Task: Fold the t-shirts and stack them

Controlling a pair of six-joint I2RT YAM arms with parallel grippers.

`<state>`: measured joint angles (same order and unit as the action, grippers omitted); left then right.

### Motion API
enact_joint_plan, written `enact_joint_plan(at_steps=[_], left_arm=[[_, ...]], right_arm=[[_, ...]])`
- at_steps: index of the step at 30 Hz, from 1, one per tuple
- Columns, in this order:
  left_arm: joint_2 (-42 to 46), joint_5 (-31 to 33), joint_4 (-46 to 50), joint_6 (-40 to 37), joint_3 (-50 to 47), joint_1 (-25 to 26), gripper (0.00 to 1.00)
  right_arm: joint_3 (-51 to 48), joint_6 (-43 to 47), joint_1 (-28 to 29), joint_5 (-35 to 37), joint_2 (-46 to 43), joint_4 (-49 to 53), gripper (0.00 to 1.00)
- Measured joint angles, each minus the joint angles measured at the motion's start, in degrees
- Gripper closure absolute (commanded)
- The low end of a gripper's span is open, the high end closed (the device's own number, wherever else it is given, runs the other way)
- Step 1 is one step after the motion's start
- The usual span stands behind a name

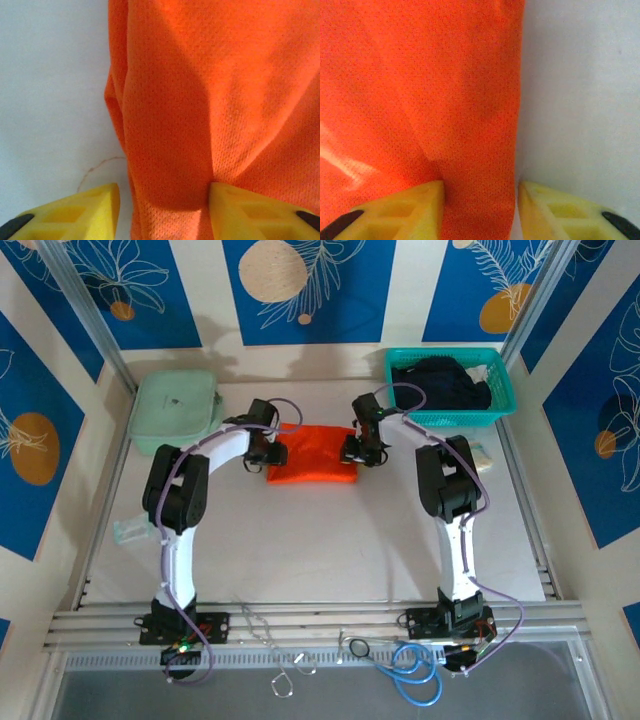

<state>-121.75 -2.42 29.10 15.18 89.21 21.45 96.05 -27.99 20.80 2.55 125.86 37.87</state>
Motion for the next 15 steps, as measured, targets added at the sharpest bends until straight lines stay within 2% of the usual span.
enact_joint_plan(at_steps=[2, 5, 7, 10, 15], left_arm=[[-1.68, -0.37, -0.07, 0.07, 1.6, 0.22, 0.7], [-3.93, -0.28, -0.11, 0.15, 5.07, 0.28, 0.87], [-5.64, 0.24, 0.07, -0.11, 7.82, 0.26, 0.94], [-8.92, 1.92, 1.42, -0.57, 13.38, 0.24, 0.97], [-18.73, 4.72, 7.06, -2.23, 30.56, -0.26, 0.99]], right_arm=[[2.16, -0.59, 0.11, -0.66, 1.68, -0.02, 0.81], [6.4, -0.48, 0.11, -1.81, 4.59, 0.5, 0.99], [9.53, -0.24, -0.22, -1.95, 6.45, 0.74, 1.0], [15.32, 0.09, -1.09, -2.58, 9.94, 1.9, 1.0], [28.83, 1.49, -3.43, -3.69, 17.99, 4.2, 1.0]])
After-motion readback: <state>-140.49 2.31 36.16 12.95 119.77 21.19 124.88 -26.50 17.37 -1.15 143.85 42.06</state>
